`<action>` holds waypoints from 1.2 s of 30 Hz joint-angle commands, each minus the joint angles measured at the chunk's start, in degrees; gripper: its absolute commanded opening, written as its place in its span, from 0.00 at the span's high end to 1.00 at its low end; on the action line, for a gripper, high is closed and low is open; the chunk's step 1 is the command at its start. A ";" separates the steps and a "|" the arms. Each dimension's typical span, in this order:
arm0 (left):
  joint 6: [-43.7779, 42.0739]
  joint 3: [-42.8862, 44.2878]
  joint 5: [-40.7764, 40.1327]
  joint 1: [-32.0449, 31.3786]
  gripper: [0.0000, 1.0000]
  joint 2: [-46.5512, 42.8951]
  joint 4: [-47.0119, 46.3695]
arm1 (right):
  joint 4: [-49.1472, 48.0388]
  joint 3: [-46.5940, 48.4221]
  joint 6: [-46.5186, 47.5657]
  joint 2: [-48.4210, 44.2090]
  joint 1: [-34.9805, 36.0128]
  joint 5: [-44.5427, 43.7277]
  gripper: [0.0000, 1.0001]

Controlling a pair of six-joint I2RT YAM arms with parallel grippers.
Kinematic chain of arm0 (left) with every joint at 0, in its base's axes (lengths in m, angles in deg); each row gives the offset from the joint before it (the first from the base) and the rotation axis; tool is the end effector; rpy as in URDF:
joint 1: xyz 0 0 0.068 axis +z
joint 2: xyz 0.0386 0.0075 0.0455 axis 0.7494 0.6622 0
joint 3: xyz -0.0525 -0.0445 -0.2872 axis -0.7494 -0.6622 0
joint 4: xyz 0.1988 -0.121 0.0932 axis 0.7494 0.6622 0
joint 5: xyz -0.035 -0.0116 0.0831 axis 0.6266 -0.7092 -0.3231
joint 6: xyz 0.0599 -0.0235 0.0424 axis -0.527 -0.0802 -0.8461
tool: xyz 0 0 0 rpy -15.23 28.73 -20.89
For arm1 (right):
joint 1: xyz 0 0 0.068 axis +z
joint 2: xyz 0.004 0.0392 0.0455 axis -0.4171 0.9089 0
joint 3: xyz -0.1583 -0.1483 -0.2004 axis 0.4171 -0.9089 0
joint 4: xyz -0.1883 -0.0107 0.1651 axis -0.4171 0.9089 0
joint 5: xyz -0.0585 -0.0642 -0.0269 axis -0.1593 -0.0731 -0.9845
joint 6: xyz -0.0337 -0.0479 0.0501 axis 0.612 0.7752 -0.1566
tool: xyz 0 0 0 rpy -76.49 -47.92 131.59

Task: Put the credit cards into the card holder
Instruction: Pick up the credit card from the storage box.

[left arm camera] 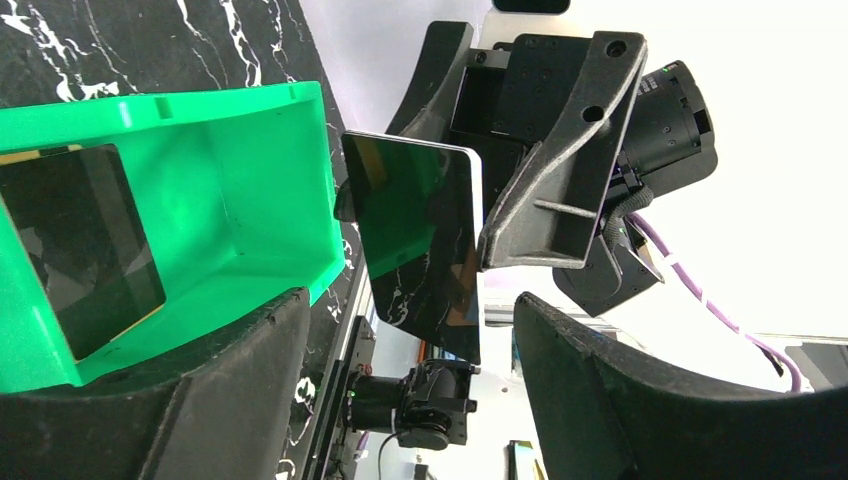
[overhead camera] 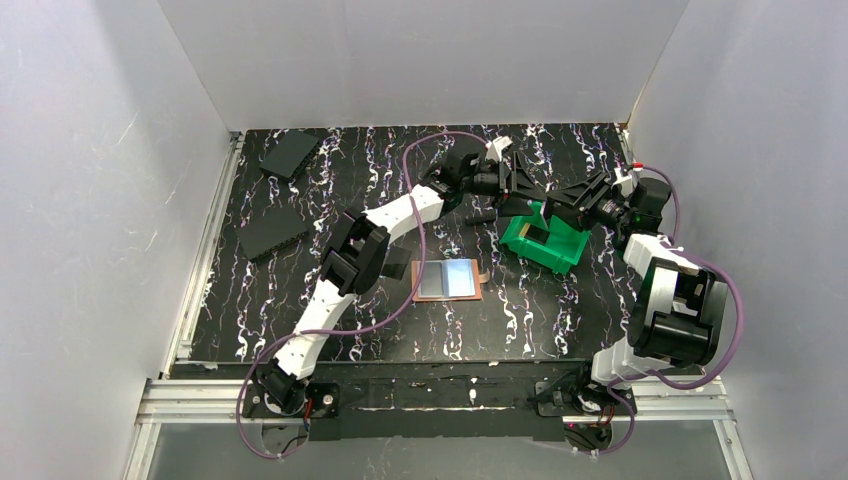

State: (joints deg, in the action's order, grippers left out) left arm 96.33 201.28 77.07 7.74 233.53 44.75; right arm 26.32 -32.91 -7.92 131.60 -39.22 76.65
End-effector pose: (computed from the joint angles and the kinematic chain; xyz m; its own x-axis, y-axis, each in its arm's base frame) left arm 0.4246 -0.4333 0.2315 -0.9594 0.0415 -0.2788 0.2808 0.0553 -0.9582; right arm 0.3307 -0.0340 0.2467 -0.6320 0.7005 -0.3314 -0.0346 0.4018 0.9151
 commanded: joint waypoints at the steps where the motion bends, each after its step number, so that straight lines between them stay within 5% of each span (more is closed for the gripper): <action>1: -0.24 1.95 1.75 -0.60 0.29 -1.62 -1.47 | -3.61 -0.19 -0.96 -1.81 -0.37 1.60 0.99; 8: -0.20 0.70 1.54 -0.60 0.37 -1.94 -1.52 | -4.16 -0.54 -1.39 -2.00 -0.40 1.73 0.99; 36: 1.02 -2.83 2.59 0.37 0.35 -2.21 -4.64 | -10.10 -2.96 -5.88 -2.12 -0.72 2.65 0.99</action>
State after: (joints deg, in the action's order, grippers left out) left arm 97.18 198.40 78.29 7.72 233.53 41.32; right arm 22.15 -35.62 -11.29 131.60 -39.33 77.48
